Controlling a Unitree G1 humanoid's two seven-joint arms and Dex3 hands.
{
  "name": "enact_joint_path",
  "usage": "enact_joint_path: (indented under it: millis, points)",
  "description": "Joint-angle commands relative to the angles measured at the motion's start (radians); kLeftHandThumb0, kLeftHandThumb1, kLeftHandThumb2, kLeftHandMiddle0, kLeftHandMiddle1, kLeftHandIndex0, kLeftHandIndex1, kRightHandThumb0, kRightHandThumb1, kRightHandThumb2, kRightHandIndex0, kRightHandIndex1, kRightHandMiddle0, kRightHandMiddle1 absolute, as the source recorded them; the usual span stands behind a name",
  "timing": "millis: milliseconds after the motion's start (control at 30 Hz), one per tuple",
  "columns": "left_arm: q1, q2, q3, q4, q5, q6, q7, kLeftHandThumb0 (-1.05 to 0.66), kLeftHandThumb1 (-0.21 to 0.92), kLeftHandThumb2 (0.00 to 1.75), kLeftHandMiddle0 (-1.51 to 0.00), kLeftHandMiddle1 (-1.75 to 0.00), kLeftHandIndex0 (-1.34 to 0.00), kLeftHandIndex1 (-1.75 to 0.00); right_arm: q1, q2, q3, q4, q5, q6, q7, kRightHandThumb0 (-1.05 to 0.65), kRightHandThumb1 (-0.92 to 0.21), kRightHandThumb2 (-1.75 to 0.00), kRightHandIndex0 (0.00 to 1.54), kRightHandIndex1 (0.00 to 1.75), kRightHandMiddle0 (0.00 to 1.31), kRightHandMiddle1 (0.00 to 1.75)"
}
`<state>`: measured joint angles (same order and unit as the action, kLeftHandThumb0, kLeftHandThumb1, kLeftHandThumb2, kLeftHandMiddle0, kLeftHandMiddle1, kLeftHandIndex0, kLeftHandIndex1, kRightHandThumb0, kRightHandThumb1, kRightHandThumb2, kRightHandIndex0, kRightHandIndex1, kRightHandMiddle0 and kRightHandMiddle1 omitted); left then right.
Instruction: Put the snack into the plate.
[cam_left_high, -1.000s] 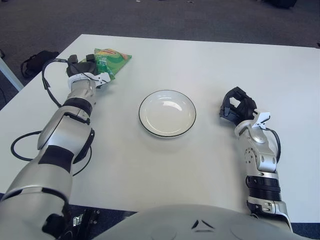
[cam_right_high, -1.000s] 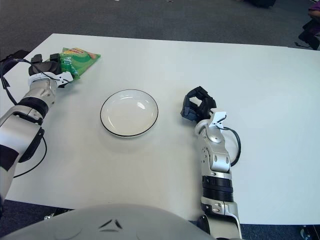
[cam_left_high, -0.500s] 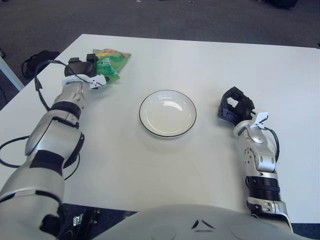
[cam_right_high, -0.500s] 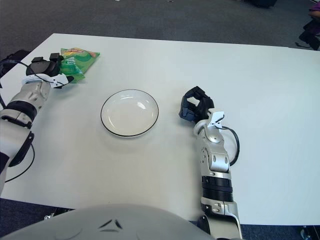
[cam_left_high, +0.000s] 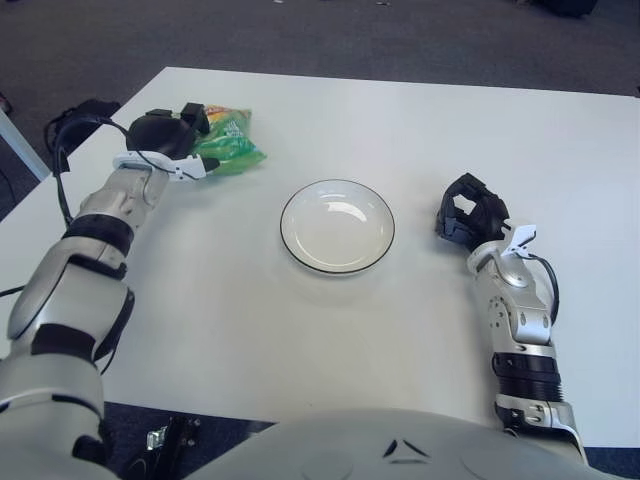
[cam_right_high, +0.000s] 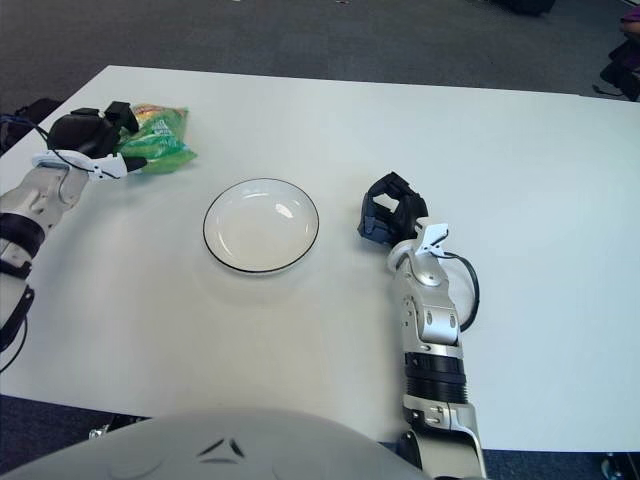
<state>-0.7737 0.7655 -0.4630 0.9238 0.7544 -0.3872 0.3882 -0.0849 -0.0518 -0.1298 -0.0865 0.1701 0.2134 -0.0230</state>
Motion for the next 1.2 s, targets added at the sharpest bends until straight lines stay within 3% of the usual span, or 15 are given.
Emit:
enact_joint_path:
  millis: [0, 300, 500, 933, 1167]
  points:
    - [0.055, 0.063, 0.022, -0.084, -0.005, -0.061, -0.026, -0.42, 0.55, 1.02, -0.96, -1.74, -0.44, -1.75, 0.09, 0.024, 0.001, 0.041, -0.003, 0.005, 0.0, -0.49, -0.29, -1.34, 1.13, 1.75, 0.63, 1.75]
    - [0.144, 0.151, 0.061, -0.218, 0.014, -0.178, -0.04, -0.42, 0.51, 1.06, -1.01, -1.75, -0.46, -1.75, 0.092, 0.022, 0.003, 0.039, -0.007, 0.003, -0.001, -0.49, -0.28, -1.36, 1.14, 1.75, 0.64, 1.75]
    - [0.292, 0.251, 0.149, -0.469, -0.04, -0.214, -0.145, -0.43, 0.5, 1.08, -1.01, -1.75, -0.47, -1.75, 0.089, 0.018, 0.002, 0.044, -0.007, -0.001, 0.002, -0.5, -0.28, -1.36, 1.14, 1.75, 0.64, 1.75]
    - [0.413, 0.269, 0.259, -0.632, -0.113, -0.249, -0.308, -0.42, 0.54, 1.03, -0.85, -1.73, -0.44, -1.75, 0.083, 0.011, 0.0, 0.06, -0.006, -0.01, 0.006, -0.5, -0.27, -1.37, 1.14, 1.75, 0.65, 1.75]
    - [0.431, 0.256, 0.297, -0.649, -0.133, -0.252, -0.361, -0.41, 0.56, 1.01, -0.79, -1.67, -0.43, -1.75, 0.078, 0.009, -0.003, 0.075, -0.003, -0.02, 0.012, -0.5, -0.27, -1.37, 1.14, 1.75, 0.65, 1.75]
